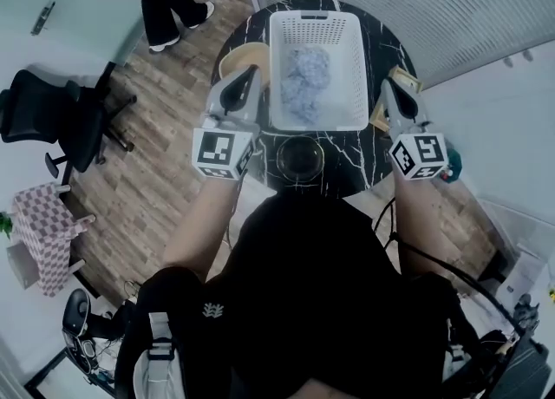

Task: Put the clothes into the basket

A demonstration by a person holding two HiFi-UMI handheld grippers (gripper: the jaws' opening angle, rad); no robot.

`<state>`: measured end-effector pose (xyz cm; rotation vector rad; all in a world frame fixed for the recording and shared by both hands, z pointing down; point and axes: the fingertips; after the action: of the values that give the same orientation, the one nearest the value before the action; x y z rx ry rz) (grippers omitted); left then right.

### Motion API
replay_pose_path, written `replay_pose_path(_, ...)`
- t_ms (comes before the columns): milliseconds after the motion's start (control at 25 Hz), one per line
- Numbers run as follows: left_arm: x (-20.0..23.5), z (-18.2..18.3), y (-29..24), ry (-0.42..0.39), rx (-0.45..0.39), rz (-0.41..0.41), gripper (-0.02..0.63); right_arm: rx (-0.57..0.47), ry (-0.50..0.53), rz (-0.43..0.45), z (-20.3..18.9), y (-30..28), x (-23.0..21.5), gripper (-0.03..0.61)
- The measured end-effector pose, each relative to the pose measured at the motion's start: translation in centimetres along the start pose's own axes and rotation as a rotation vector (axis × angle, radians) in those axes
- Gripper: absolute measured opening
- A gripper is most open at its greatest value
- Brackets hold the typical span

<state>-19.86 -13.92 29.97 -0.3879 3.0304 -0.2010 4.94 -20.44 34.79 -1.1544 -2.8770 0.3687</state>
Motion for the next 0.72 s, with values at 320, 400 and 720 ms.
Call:
replay_pose_path(320,0.21,-0.69,-0.23,0.007,0.012,0.003,0.006,0.007,-0.005,-0.009,-0.50,-0.03,-0.33,0.002)
replay_pose_path(400,0.25,-0.80,-0.21,0.011,0.012,0.003,0.006,0.007,-0.004,-0.005,-0.41,-0.13,-0.20,0.002)
replay_pose_path(720,0.61,-0.54,-0.61,0.010,0.009,0.001,0.006,0.012,0.009,-0.009,-0.42,-0.69,-0.19,0.002)
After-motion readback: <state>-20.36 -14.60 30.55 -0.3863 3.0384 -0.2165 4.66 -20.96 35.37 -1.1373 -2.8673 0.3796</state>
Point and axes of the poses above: the fingertips, and each gripper's own axes: y backward along the fingers, x to its left, z out of its top, and after that the axes turned 5 degrees about x, right-handed
